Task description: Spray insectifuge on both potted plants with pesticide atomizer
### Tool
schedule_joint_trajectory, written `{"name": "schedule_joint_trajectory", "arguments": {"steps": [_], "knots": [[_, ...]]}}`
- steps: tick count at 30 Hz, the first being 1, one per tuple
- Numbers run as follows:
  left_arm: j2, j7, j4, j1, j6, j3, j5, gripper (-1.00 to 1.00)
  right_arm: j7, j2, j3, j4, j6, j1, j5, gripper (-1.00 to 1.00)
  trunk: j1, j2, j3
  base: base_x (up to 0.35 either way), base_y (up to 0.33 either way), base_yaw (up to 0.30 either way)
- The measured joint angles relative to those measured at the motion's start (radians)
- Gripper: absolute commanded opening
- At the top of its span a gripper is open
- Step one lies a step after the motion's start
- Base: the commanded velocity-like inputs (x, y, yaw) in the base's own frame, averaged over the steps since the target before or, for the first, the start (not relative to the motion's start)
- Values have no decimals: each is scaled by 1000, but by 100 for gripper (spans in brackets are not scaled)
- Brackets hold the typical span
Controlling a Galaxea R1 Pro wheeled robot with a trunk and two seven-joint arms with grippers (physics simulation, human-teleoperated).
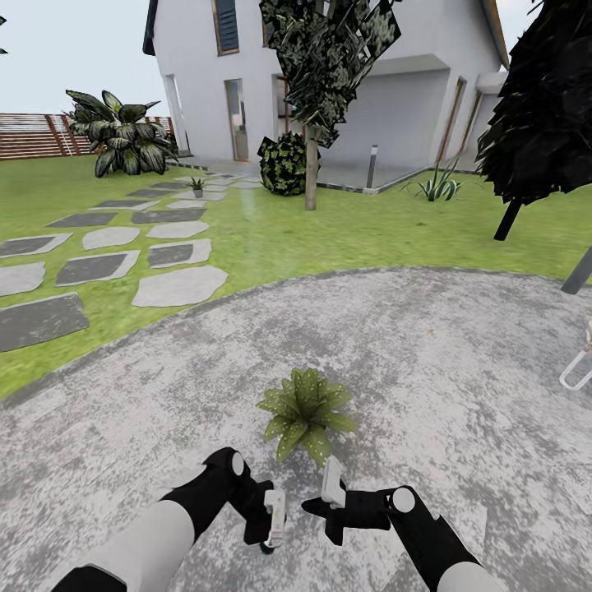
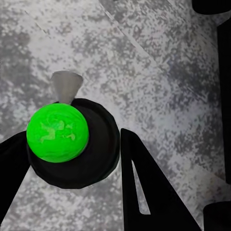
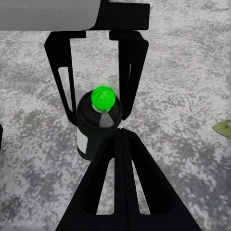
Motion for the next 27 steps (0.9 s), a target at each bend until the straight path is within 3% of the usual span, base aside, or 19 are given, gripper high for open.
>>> {"name": "schedule_joint_trajectory", "arguments": {"steps": [16, 27], "knots": [[-29, 0, -9, 1, -20, 0, 13, -100, 0, 0, 0, 1, 0, 0, 0, -100, 0, 0, 0, 0, 0, 0], [-32, 0, -10, 1, -24, 0, 22, -100, 0, 0, 0, 1, 0, 0, 0, -100, 0, 0, 0, 0, 0, 0]]}}
